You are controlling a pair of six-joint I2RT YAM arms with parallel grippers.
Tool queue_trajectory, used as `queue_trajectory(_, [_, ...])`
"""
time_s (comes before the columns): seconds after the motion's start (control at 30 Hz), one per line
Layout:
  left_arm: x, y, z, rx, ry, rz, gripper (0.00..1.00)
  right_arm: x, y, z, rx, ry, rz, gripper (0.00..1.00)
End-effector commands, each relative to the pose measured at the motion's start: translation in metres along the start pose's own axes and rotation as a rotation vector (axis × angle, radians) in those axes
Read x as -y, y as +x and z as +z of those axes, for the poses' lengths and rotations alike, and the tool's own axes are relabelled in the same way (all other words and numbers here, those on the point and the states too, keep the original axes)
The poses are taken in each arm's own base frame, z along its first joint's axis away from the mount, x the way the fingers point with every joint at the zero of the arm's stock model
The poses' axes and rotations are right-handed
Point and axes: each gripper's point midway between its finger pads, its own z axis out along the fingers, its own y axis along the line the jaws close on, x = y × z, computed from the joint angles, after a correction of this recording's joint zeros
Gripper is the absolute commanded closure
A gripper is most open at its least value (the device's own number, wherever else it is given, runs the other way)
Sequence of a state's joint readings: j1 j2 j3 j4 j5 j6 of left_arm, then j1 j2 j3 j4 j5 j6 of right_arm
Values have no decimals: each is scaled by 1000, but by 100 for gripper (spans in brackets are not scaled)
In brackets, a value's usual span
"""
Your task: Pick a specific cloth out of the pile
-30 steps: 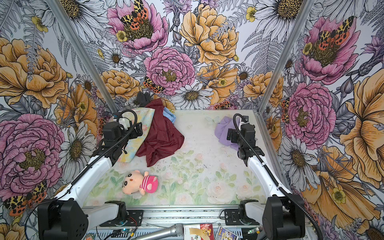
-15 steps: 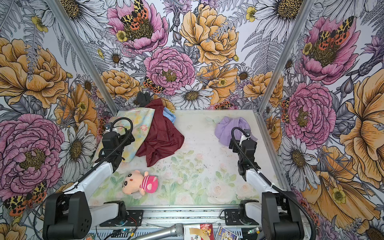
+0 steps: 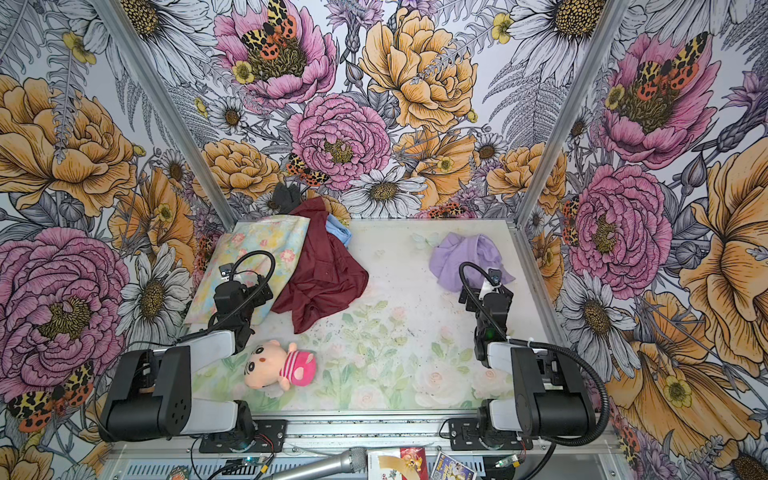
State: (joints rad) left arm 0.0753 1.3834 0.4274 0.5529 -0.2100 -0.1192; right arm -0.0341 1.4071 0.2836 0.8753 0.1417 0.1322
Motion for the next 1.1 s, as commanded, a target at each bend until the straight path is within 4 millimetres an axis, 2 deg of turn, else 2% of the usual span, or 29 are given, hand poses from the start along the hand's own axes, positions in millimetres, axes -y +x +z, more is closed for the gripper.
queue_trajectory(0.0, [21,-23,-1,126,114,14,1,-3,-12,4,85,-17,-3,0])
queue_trajectory(0.07, [31,-20,-1,146,139,43,1,-4,-7,8,77,-21,-4,0])
queue_trajectory(0.17, [44,-4,-2,165,149,114,1,-3,-5,10,75,-13,-1,1])
queue_trajectory(0.2, [47,-6,-3,207,156,122,1,-2,-4,11,64,-11,0,1])
queue_trajectory(0.3, [33,-6,4,169,79,86,1,-9,-2,21,19,-42,-19,1])
queue_trajectory(0.37, [31,-6,4,161,81,82,1,-12,1,29,-33,-46,-37,1])
queue_trajectory(1.07, [33,-6,4,170,80,87,1,-15,-1,27,-21,-55,-45,0])
